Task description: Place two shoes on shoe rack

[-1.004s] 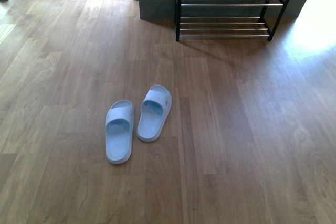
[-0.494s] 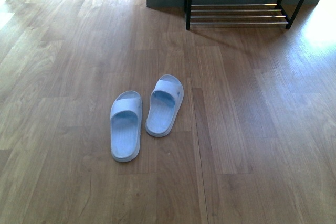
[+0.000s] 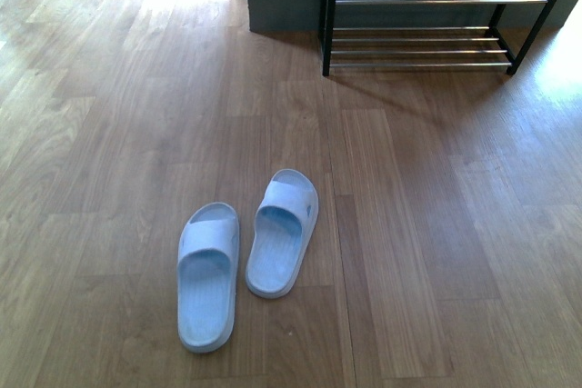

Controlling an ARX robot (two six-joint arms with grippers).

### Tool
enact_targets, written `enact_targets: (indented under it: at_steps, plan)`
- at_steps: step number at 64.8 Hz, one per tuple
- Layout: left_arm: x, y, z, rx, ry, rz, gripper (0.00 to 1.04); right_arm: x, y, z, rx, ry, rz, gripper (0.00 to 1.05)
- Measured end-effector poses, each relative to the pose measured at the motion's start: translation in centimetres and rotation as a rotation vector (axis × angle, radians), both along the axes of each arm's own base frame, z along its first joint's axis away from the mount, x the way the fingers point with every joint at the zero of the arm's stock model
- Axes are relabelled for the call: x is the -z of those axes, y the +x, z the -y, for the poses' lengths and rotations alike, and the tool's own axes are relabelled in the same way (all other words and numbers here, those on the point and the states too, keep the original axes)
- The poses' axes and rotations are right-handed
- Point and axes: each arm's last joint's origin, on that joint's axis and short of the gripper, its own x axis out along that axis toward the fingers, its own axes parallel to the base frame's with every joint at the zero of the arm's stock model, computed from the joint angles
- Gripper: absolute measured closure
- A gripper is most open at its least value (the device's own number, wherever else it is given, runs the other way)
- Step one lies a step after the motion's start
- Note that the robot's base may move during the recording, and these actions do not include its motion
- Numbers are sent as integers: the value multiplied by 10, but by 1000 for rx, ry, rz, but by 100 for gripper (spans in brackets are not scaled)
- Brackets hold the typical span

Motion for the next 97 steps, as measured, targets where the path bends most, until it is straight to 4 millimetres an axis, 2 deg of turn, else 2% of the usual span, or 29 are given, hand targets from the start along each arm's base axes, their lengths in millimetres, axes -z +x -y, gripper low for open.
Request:
enact_targets:
  at_steps: [36,38,41,44,47,50,59,65,68,73,83,97]
  plan:
    - [0,0,0,0,0,0,9,0,0,0,0,0,-1,9]
    - [0,0,0,0,0,0,9,1,1,0,-21,-6,-26,9]
    - [0,0,0,-3,0,0,9,4,2,-1,-185,-35,-138,9]
    - [0,0,0,0,0,0,9,8,10,-6,-325,-39,-218,9]
    - [0,0,0,0,0,0,9,14,19,-12,-378,-62,-275,9]
    - [0,0,0,0,0,0,9,16,27,-19,-397,-79,-305,9]
    - [0,0,0,0,0,0,9,30,69,-52,-429,-131,-431,9]
    - [0,0,0,0,0,0,9,56,97,-78,-468,-150,-548,9]
    - [0,0,0,0,0,0,9,85,115,-97,-484,-174,-652,9]
    - [0,0,0,0,0,0,9,123,129,-114,-494,-210,-786,9]
    - [0,0,0,0,0,0,9,187,148,-138,-498,-274,-949,9]
    - [0,0,0,0,0,0,9,248,177,-163,-463,-304,-1004,9]
